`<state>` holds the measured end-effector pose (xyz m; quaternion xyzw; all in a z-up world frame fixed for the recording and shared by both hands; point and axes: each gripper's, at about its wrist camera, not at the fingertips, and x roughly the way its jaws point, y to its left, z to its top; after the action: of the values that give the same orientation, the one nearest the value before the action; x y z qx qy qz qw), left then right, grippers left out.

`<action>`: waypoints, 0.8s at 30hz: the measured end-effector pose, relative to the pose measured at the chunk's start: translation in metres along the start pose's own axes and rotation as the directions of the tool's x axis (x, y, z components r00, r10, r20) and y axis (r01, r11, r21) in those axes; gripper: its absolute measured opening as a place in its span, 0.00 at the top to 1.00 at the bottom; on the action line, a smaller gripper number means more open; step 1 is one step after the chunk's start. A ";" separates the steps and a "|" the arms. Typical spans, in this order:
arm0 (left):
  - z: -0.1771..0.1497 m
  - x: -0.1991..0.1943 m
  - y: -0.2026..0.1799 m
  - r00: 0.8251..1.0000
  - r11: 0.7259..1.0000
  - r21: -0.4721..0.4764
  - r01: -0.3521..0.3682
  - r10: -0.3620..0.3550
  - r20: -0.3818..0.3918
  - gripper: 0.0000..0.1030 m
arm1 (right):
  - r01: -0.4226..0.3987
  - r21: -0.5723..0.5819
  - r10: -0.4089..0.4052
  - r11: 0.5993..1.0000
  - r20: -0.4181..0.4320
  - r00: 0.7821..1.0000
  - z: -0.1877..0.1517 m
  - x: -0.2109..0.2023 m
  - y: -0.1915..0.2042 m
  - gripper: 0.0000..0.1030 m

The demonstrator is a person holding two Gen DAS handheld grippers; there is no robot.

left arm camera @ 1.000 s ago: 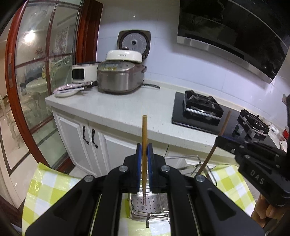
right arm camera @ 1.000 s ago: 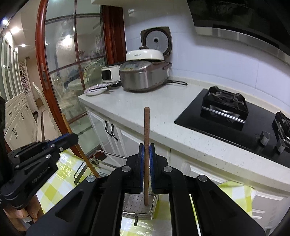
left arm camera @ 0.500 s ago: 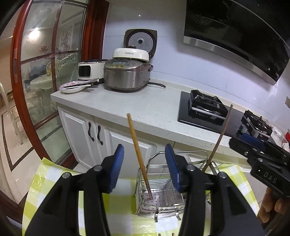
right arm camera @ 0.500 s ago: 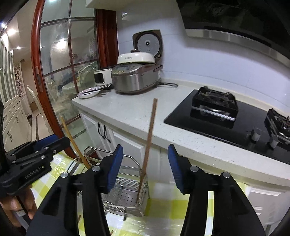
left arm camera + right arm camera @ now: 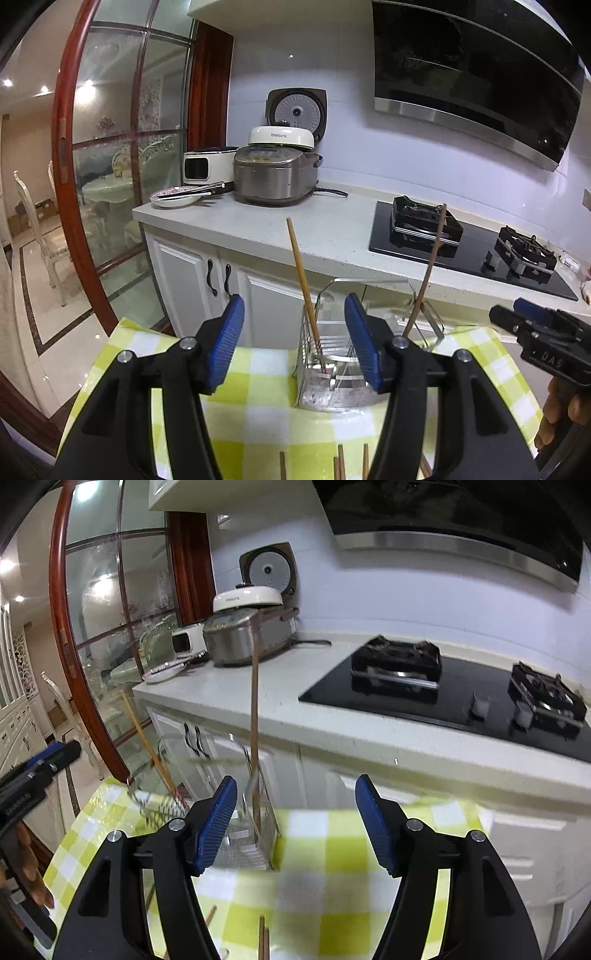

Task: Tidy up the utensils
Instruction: 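Move both tools back to the table and close the right tool on a white spoon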

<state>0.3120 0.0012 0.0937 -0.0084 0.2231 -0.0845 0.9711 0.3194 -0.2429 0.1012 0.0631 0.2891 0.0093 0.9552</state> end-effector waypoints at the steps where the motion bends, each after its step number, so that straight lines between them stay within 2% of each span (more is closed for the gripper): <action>1: -0.003 -0.004 0.001 1.000 1.000 -0.003 -0.001 0.001 0.004 0.46 | 0.003 0.002 -0.003 1.000 -0.010 1.000 -0.007 -0.001 -0.001 0.39; 5: -0.021 -0.021 0.004 1.000 1.000 -0.004 -0.022 0.022 0.009 0.42 | 0.008 0.004 -0.008 1.000 -0.036 0.999 -0.031 -0.006 -0.001 0.36; 11: -0.060 -0.026 0.015 0.996 0.999 -0.009 -0.033 0.032 -0.084 0.41 | 0.018 0.009 -0.017 1.000 -0.101 0.995 -0.075 -0.007 -0.001 0.34; 17: -0.106 -0.024 0.025 0.981 0.999 -0.020 -0.031 0.027 -0.191 0.41 | 0.018 0.032 -0.012 0.999 -0.159 0.987 -0.112 -0.007 -0.009 0.31; 24: -0.145 -0.023 0.031 0.962 0.998 -0.066 -0.005 -0.013 -0.272 0.42 | 0.020 0.003 -0.018 1.000 -0.275 0.961 -0.147 0.001 -0.012 0.31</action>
<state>0.2330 0.0392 -0.0287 -0.0292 0.3570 -0.0795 0.9302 0.2392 -0.2381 -0.0221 0.0611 0.4196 0.0081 0.9056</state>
